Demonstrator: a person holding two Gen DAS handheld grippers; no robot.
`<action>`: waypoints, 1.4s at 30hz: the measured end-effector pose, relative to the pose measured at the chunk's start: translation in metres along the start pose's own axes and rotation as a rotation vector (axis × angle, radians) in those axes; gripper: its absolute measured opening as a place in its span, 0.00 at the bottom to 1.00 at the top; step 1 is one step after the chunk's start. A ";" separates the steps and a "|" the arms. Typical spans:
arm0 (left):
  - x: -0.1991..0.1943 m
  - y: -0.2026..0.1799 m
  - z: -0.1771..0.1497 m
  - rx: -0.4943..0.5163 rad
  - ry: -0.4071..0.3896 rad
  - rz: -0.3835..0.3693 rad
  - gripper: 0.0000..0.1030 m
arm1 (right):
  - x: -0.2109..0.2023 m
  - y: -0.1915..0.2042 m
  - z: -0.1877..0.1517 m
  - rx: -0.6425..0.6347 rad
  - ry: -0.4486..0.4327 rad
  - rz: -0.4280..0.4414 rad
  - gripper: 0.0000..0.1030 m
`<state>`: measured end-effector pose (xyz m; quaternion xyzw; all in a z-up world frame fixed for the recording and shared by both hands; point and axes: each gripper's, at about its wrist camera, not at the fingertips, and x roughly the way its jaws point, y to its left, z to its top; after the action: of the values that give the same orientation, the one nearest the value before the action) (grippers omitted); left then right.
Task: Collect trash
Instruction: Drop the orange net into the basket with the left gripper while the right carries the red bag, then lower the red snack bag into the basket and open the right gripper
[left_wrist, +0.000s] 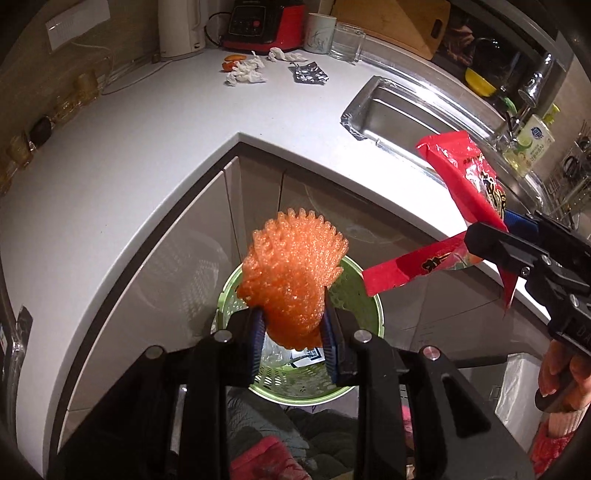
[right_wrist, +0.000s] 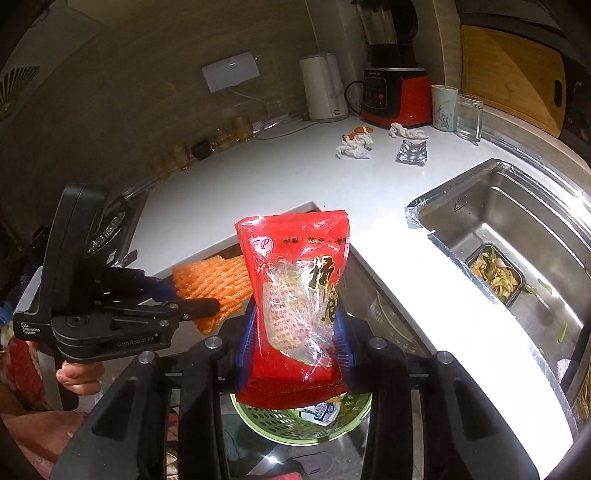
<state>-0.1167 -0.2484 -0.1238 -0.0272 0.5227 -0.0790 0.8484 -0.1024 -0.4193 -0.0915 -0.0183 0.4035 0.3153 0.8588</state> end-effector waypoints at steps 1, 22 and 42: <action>0.001 -0.002 -0.001 0.004 0.002 0.001 0.26 | -0.001 0.000 -0.001 0.000 -0.001 -0.002 0.36; 0.003 0.002 -0.010 0.020 0.017 0.010 0.80 | 0.004 0.006 -0.002 0.011 0.003 -0.010 0.38; -0.025 0.036 -0.014 -0.067 -0.035 0.080 0.87 | 0.070 0.012 -0.037 -0.031 0.188 -0.039 0.68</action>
<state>-0.1365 -0.2083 -0.1124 -0.0360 0.5108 -0.0268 0.8585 -0.1005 -0.3835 -0.1633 -0.0690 0.4770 0.3014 0.8227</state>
